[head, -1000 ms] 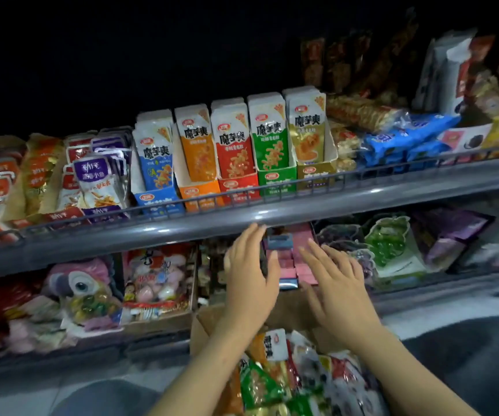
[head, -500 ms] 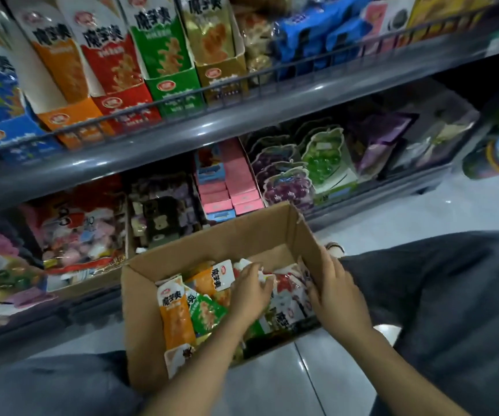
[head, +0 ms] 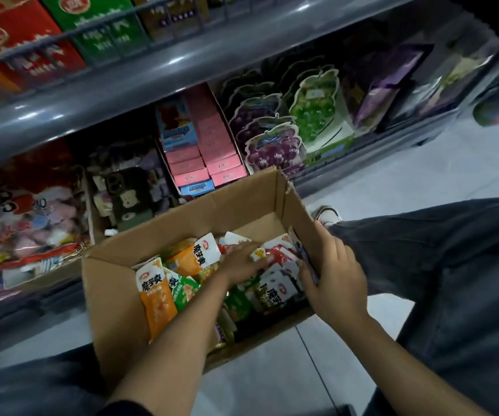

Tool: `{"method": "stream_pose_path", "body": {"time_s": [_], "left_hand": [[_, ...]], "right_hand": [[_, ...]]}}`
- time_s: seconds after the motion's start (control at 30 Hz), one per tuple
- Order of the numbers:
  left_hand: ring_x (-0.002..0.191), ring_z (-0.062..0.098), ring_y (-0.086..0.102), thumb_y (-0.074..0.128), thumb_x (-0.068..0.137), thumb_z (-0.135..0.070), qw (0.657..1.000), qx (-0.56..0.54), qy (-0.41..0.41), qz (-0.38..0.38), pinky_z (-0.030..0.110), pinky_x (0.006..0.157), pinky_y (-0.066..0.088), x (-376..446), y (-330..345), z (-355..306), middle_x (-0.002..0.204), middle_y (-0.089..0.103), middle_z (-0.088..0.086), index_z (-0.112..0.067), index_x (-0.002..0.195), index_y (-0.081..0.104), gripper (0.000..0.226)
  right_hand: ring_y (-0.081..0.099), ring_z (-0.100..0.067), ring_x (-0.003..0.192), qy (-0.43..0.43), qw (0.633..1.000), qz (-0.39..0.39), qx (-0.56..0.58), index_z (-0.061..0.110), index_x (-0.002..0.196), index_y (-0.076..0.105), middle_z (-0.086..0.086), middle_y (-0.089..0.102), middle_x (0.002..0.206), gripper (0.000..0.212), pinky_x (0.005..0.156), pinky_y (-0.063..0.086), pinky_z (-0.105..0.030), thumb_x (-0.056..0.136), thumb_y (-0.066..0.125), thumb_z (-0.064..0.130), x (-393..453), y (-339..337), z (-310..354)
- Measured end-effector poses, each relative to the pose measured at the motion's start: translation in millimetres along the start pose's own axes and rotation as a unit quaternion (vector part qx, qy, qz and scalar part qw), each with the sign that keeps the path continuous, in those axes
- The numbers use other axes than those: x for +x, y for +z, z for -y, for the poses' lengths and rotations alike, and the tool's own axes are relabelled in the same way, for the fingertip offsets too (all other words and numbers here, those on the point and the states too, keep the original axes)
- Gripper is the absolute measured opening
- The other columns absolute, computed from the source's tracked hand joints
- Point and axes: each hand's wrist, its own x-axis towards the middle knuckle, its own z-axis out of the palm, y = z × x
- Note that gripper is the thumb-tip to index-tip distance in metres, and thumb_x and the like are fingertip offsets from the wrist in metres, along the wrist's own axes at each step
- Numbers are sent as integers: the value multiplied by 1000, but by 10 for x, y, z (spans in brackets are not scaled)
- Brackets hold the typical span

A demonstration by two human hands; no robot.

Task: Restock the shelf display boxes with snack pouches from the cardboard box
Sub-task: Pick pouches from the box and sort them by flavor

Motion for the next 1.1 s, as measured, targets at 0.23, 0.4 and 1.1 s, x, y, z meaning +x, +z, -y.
{"method": "stream_pose_path", "body": {"time_s": [0.23, 0.4, 1.1], "left_hand": [[135, 23, 26, 78, 63, -57, 989, 119, 61, 59, 43, 111, 19, 24, -88, -98, 140, 40, 0, -36, 111, 55, 57], [124, 18, 35, 77, 70, -44, 977, 162, 137, 20, 33, 99, 20, -30, 37, -91, 124, 46, -6, -34, 107, 62, 41], [98, 16, 54, 73, 82, -18, 983, -175, 0, -61, 27, 82, 41, -230, -180, -108, 108, 61, -1, -12, 57, 48, 36]], "right_hand": [[57, -26, 105, 6, 1000, -16, 9, 15, 140, 41, -3, 61, 120, 64, 77, 41, -30, 83, 67, 29, -2, 27, -16], [57, -25, 105, 9, 1000, -16, 3, 15, 140, 41, -3, 61, 120, 64, 76, 40, -30, 83, 67, 29, -5, 39, -24], [56, -25, 101, -5, 1000, -23, -17, 15, 140, 40, -4, 60, 116, 61, 71, 39, -29, 85, 63, 29, -5, 32, -27]]}}
